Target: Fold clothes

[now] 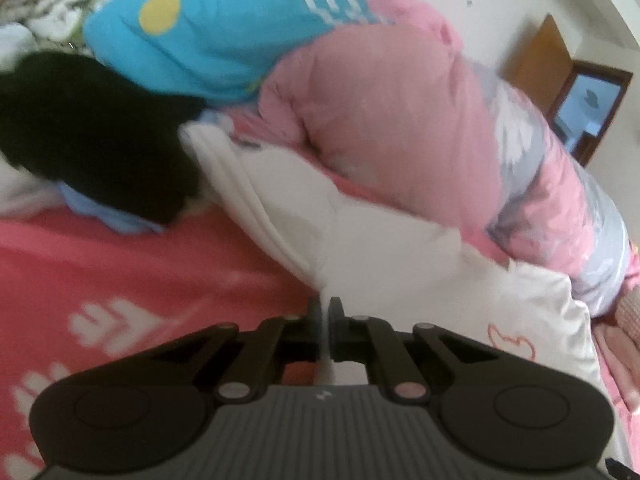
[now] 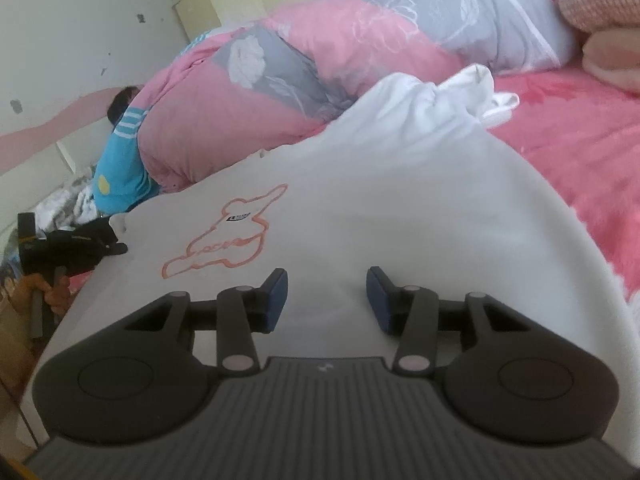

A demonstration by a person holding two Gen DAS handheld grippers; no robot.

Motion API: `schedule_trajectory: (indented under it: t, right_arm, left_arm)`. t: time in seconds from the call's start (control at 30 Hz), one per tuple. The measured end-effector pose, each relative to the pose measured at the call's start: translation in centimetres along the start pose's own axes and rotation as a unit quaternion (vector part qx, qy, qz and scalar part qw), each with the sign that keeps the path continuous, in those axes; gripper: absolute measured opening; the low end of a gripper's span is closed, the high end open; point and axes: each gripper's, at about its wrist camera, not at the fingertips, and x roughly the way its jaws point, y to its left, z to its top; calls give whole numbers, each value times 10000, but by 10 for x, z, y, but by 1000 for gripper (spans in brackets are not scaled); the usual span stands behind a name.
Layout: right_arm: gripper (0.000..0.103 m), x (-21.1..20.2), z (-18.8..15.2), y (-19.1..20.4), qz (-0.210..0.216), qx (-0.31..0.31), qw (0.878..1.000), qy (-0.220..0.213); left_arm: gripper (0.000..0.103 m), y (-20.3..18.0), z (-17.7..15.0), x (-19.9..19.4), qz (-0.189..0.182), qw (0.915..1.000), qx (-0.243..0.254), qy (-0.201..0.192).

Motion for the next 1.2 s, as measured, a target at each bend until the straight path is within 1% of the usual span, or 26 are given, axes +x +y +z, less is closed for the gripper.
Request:
schedule_trajectory:
  t: [0.07,0.1,0.2,0.27,0.3,0.37,0.43,0.47,0.57,0.63,0.7,0.77,0.83,0.97,1.0,1.03,1.1,1.2]
  right_arm:
    - [43,0,-1,-2,28,36,10000,-3]
    - [43,1,-1,-2,40,49,10000,-6]
    - [43,0,-2,-3,48,47,10000,-11]
    - [43,0,-2,-4,58,52,10000,-13]
    - [43,0,-2,-5,64,56,10000,-13]
    - [43,1,-2,-5,68,52,10000,-10]
    - [43,1,-2,-5,69,51,10000,-11]
    - [43,1,-2,-5,69,52,10000,-12]
    - [43,2,-1,-6,78,56,10000,-7]
    - [43,2,-2,-6,83,56,9999,-5]
    - [43,2,-1,-7,90,60,9999,-9]
    - [43,2,-1,-7,100,74,9999,-14]
    - [44,2,-1,-7,116,89,9999,-13]
    - [44,4,0,-8,156,113,9998,0]
    - [44,4,0,-8,163,120,9998,-2]
    - [44,4,0,-8,167,124,9998,-6]
    - [44,3,0,-8,167,121,9998,-9]
    - [44,3,-1,-8,178,133,9998,-16]
  left_arm:
    - [4,9,-1,8,31,9994,-263,223]
    - [4,11,-1,11,26,9991,-319,287]
    - [5,10,-1,14,6,9988,-297,378]
    - [10,10,-1,13,-23,9987,-284,423]
    - [11,11,-1,12,-48,9985,-316,449]
    - [19,12,-2,6,-179,9978,-366,531]
    - [38,11,-4,-5,-317,9977,-293,524]
    - [40,9,-6,-11,-345,9979,-215,508]
    - [41,3,-16,-25,-236,9982,81,552]
    - [41,1,-25,-39,-219,9981,193,546]
    - [41,2,-33,-53,-246,9978,231,578]
    - [41,5,-44,-70,-295,9975,164,615]
    - [38,8,-58,-87,-390,9970,38,671]
    - [38,6,-85,-123,-447,9972,15,604]
    - [36,5,-90,-129,-454,9971,11,606]
    - [30,5,-95,-134,-462,9970,5,624]
    - [24,6,-104,-142,-440,9971,-85,619]
    - [2,9,-110,-150,-294,9976,-202,597]
